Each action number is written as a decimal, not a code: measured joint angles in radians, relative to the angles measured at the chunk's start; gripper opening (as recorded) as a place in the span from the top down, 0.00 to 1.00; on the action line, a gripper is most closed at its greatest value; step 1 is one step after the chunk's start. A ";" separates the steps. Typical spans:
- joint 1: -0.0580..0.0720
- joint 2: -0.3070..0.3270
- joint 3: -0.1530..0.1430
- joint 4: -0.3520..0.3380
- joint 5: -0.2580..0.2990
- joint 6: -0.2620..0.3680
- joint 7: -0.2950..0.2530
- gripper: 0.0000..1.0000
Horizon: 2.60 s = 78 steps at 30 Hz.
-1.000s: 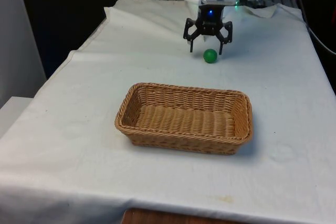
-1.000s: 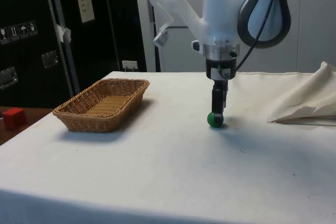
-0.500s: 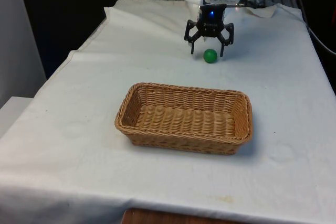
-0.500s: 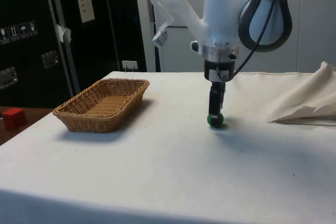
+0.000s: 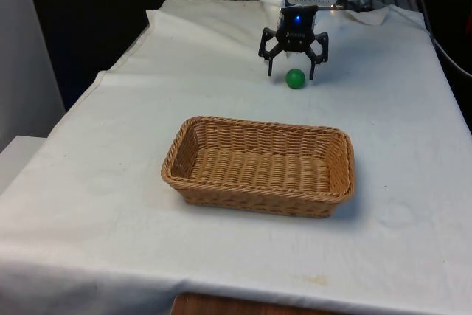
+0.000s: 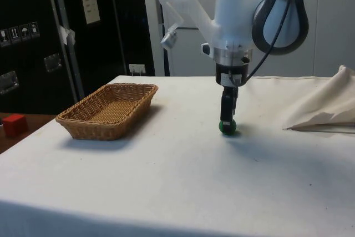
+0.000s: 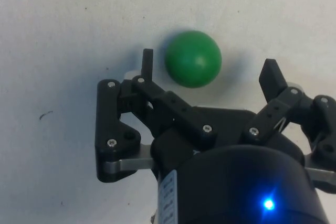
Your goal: Pick up the ball and place it into the basket.
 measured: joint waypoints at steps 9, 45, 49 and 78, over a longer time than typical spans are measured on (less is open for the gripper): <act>0.000 0.001 0.000 -0.003 0.000 0.000 -0.001 0.31; 0.002 -0.217 -0.002 -0.018 -0.002 -0.174 -0.014 0.99; 0.001 -0.255 -0.003 -0.014 -0.003 -0.213 -0.017 0.99; 0.003 -0.399 0.003 0.185 -0.003 -0.530 -0.032 0.99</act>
